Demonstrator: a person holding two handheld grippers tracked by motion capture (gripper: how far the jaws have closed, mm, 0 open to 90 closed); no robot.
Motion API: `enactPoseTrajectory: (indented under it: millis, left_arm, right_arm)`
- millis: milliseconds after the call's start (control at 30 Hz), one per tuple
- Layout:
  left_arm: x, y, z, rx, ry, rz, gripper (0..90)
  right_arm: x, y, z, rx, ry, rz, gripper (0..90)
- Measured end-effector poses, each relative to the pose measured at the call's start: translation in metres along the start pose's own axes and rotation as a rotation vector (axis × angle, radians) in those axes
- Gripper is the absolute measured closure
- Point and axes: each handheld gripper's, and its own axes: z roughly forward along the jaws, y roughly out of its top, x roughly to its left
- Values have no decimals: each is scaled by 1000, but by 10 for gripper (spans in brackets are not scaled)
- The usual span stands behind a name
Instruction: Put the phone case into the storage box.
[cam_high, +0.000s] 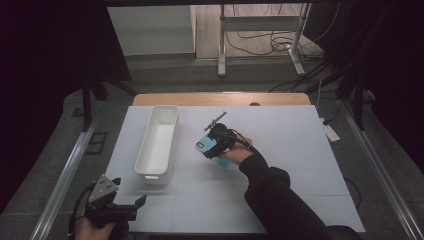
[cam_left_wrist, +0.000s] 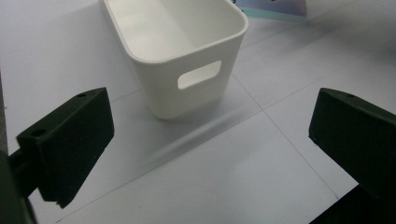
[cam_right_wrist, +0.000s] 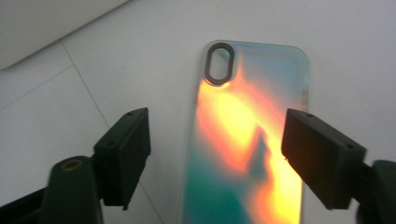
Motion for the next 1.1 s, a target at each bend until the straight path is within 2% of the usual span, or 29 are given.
enactPoseTrajectory:
  millis: [267,533,1100]
  left_arm:
    - [0,0,0,0,0,-1,6]
    - [0,0,0,1,0,-1,6]
    - [0,0,0,2,0,0,6]
  right_arm:
    - [-10,-6,-2,7,-32,18,0]
    - [-18,-10,-5,18,-22,48,0]
    - [-13,-23,15,69,-19,20,0]
